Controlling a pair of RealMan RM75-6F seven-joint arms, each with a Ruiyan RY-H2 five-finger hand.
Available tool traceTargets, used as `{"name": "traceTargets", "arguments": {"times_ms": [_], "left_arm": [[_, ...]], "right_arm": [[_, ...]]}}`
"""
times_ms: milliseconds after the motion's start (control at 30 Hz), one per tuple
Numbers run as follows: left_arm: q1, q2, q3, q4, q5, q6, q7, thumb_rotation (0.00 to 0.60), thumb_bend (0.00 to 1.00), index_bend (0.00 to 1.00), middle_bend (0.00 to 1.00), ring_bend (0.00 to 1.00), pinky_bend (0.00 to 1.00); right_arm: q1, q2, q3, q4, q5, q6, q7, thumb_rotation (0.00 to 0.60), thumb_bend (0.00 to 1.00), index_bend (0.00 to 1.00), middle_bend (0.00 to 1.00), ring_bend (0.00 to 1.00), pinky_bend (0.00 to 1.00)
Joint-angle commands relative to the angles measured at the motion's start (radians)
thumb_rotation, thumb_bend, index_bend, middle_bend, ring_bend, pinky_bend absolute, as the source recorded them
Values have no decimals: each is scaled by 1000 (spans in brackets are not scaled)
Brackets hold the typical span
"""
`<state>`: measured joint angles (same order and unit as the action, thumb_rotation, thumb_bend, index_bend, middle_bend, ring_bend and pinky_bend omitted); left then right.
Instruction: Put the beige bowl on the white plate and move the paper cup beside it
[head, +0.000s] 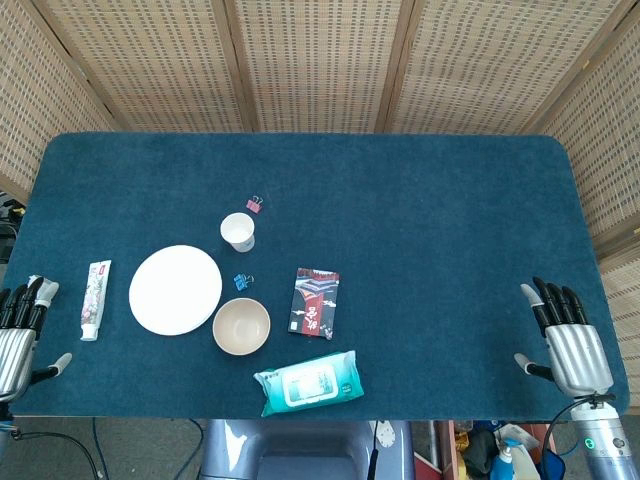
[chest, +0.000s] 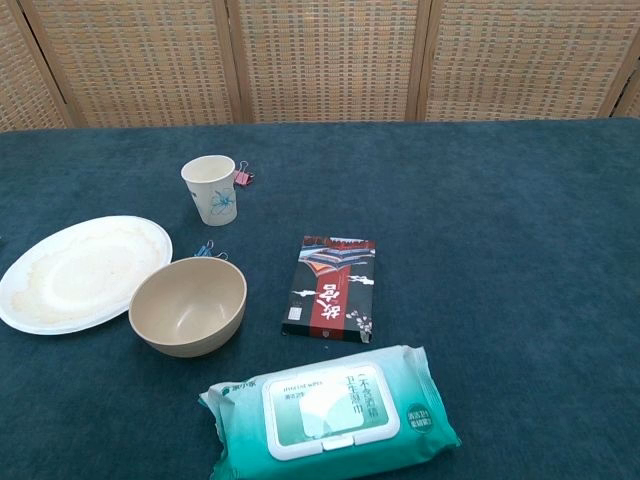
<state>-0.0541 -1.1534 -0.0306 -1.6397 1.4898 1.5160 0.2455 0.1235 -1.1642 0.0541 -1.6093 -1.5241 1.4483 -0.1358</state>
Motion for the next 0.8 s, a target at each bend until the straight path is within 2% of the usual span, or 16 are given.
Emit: {"name": "traceTargets", "arguments": {"times_ms": [33,800], "left_arm": [[0,0,0,0,0,1,0,600,48,0,0,0,0],[-3,-1,4,-1,2,-8,-4,600,51,0,0,0,0]], "right_arm": [[0,-1,-1,0,0,-1,-1,600,121,0,0,0,0],[-3,4,2,1,0,8,9,600,121,0,0,0,0]]}}
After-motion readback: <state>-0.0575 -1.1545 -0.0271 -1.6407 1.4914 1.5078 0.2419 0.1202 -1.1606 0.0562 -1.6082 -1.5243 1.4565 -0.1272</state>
